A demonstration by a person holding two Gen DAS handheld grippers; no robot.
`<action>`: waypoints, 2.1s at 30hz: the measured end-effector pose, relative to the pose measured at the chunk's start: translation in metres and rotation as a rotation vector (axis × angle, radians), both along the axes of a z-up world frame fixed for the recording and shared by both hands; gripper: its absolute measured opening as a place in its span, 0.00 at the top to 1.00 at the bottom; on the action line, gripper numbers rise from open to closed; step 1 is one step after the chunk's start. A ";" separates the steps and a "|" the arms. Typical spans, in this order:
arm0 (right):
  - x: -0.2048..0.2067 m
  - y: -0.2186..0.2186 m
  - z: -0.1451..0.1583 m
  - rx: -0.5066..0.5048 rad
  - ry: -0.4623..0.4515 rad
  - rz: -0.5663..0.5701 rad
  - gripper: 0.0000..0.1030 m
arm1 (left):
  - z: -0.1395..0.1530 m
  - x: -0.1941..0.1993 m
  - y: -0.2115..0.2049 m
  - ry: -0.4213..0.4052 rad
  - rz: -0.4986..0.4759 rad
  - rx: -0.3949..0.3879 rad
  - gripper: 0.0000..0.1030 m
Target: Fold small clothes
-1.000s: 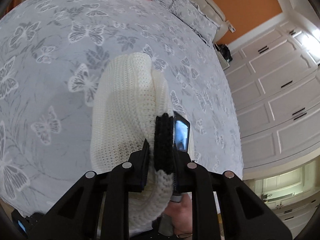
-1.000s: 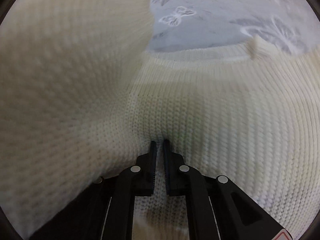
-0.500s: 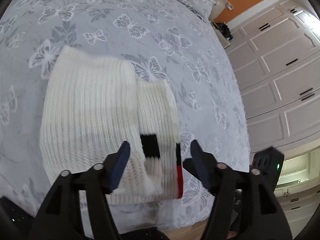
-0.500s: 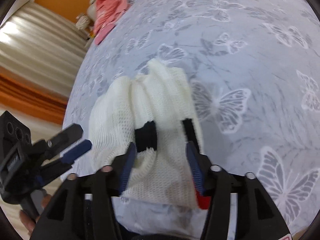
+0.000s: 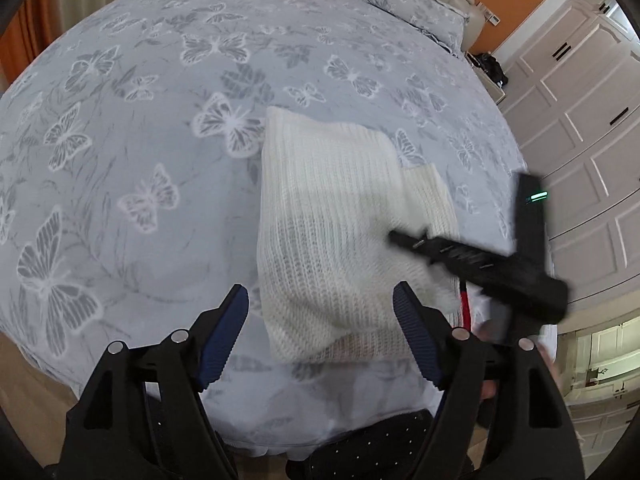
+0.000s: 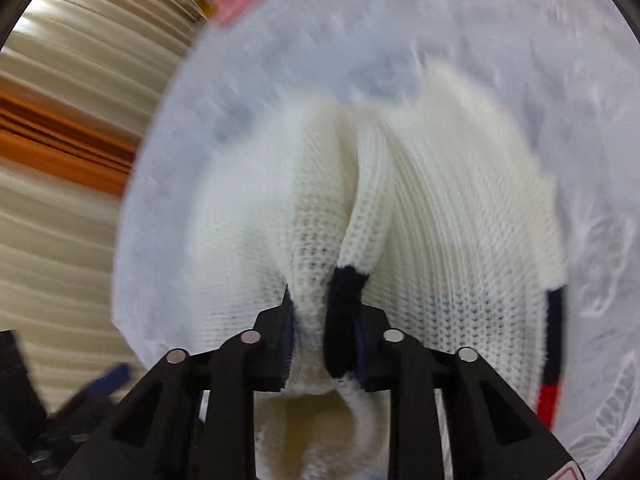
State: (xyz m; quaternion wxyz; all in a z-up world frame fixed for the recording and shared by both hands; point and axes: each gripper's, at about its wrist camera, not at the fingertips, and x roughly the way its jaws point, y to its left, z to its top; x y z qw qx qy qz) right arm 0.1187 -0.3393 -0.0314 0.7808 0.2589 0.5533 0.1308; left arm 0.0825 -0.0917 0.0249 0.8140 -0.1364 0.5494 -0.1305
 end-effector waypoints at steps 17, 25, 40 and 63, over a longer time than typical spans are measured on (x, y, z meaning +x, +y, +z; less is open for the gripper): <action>-0.077 -0.059 0.047 -0.221 -0.125 -0.154 0.69 | -0.046 -0.020 -0.048 0.028 -0.132 0.131 0.21; -0.090 -0.044 -0.023 -0.321 0.052 -0.082 0.81 | -0.052 -0.006 -0.063 0.000 -0.153 0.293 0.21; -0.111 -0.063 -0.016 -0.209 0.036 -0.143 0.89 | -0.075 -0.010 -0.072 0.043 -0.205 0.425 0.21; -0.005 -0.055 0.001 -0.245 -0.022 -0.024 0.78 | -0.039 0.038 -0.063 0.008 -0.128 0.245 0.16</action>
